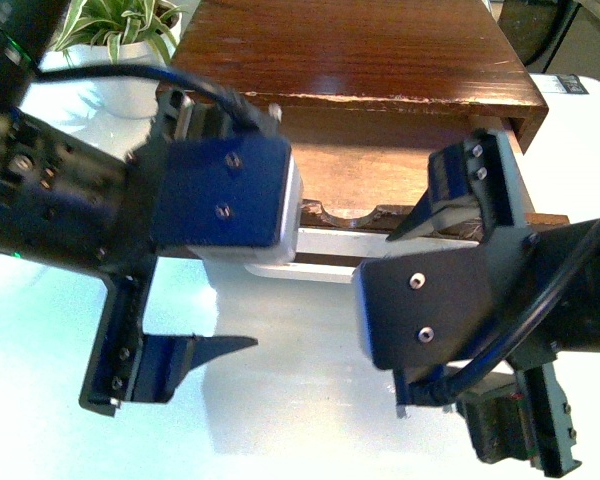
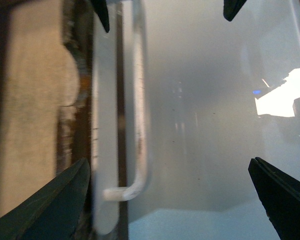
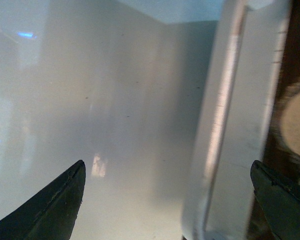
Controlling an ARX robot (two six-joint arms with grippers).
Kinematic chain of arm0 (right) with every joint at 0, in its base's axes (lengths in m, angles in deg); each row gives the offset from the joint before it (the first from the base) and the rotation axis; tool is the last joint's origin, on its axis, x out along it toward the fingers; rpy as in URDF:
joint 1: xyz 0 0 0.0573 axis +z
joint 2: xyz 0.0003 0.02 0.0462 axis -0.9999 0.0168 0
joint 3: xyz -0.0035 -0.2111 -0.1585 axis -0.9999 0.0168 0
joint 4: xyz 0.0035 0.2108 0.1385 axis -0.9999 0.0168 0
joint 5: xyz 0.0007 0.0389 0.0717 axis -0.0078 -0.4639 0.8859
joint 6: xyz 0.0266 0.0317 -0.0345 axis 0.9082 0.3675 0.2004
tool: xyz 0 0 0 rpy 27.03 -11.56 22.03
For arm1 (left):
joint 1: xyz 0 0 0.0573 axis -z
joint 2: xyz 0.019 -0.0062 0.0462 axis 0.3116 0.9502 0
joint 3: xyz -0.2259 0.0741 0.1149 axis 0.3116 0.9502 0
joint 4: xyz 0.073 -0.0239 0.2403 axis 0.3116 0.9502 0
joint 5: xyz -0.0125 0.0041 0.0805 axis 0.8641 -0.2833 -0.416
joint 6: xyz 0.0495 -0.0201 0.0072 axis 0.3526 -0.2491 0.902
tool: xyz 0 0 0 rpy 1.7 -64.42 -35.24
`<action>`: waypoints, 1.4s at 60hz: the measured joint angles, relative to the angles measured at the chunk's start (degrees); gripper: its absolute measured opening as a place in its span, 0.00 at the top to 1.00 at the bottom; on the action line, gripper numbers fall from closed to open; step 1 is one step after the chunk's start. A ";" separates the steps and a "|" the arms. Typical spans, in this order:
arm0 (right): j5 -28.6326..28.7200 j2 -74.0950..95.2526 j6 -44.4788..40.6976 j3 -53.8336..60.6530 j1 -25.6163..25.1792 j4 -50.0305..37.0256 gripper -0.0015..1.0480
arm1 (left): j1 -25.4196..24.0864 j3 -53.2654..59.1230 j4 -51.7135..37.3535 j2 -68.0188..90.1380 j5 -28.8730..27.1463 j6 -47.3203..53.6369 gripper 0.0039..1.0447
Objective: Open drawer
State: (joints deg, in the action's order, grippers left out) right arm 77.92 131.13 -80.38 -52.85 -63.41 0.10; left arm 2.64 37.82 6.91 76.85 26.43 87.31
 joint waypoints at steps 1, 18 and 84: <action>0.22 -1.25 0.22 0.15 -0.26 0.42 0.09 | -0.35 0.13 0.02 -0.92 0.46 -0.55 0.08; 4.85 -18.84 10.32 4.98 -7.50 1.75 0.09 | -8.57 6.60 -5.84 -16.48 9.86 -16.90 0.08; -13.62 -64.17 77.99 34.49 -25.44 -21.42 0.98 | -20.81 44.54 -42.77 -58.05 -33.73 -73.24 0.98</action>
State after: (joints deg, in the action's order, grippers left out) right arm 64.31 66.96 -2.40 -18.36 -88.85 -21.32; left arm -18.17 82.36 -35.87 18.80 -7.30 14.07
